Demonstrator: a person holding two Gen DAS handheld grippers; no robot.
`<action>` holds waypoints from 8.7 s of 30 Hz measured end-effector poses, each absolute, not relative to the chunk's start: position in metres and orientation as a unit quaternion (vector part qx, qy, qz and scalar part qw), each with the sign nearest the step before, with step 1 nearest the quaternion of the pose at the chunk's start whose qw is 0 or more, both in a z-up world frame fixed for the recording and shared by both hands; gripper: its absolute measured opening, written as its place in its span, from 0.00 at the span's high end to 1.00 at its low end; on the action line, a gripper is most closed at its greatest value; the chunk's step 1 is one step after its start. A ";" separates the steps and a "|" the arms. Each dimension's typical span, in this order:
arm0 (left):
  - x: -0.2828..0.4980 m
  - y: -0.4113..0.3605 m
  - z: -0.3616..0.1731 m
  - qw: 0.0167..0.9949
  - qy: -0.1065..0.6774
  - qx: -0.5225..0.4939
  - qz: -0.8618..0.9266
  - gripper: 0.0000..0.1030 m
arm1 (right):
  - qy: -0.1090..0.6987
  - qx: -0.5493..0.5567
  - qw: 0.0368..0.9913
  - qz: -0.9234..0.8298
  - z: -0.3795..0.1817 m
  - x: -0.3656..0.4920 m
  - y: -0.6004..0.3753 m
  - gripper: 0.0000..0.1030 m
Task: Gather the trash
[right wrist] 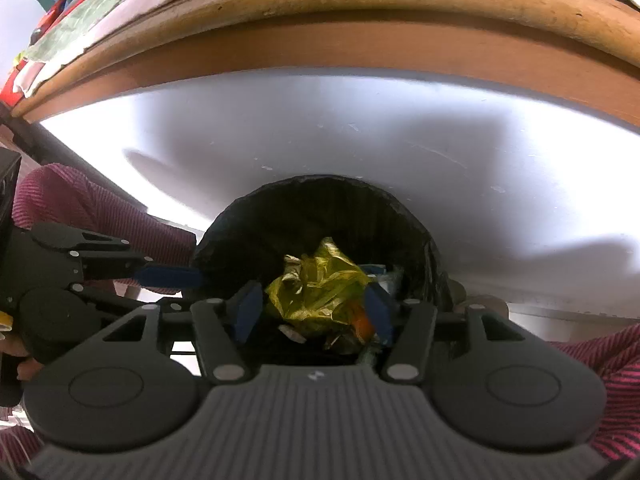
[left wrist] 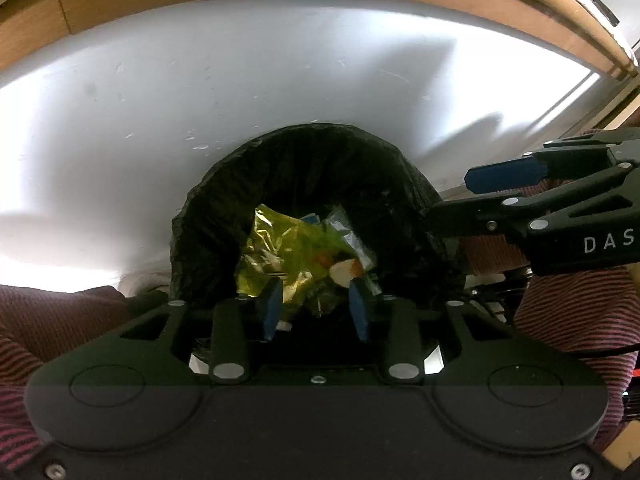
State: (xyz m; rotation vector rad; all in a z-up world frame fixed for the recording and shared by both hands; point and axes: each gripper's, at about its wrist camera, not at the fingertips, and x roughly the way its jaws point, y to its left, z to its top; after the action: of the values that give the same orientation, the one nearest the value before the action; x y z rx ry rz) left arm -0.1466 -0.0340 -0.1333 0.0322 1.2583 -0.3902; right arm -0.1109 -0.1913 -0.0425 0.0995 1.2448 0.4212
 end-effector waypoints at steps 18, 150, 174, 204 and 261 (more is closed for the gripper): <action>-0.153 -0.042 -0.082 0.841 0.504 0.057 -0.187 0.50 | 0.529 0.052 0.820 0.212 0.001 -0.102 -0.198 0.29; -0.170 -0.030 -0.027 0.898 0.410 -0.008 -0.158 0.72 | 0.455 0.036 0.869 0.191 0.035 -0.139 -0.215 0.50; -0.164 -0.034 -0.122 0.830 0.544 -0.020 -0.121 0.71 | 0.554 0.022 0.817 0.162 -0.031 -0.143 -0.199 0.48; -0.160 -0.041 -0.142 0.805 0.583 -0.012 -0.110 0.43 | 0.579 0.043 0.801 0.148 -0.054 -0.138 -0.193 0.32; -0.159 -0.040 -0.146 0.802 0.590 -0.018 -0.091 0.14 | 0.578 0.055 0.806 0.114 -0.053 -0.139 -0.194 0.14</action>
State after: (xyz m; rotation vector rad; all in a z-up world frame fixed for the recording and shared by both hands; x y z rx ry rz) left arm -0.1591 -0.0404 -0.1456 -0.0391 1.2655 -0.1956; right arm -0.1386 -0.1940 -0.0534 0.1180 1.2372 0.2435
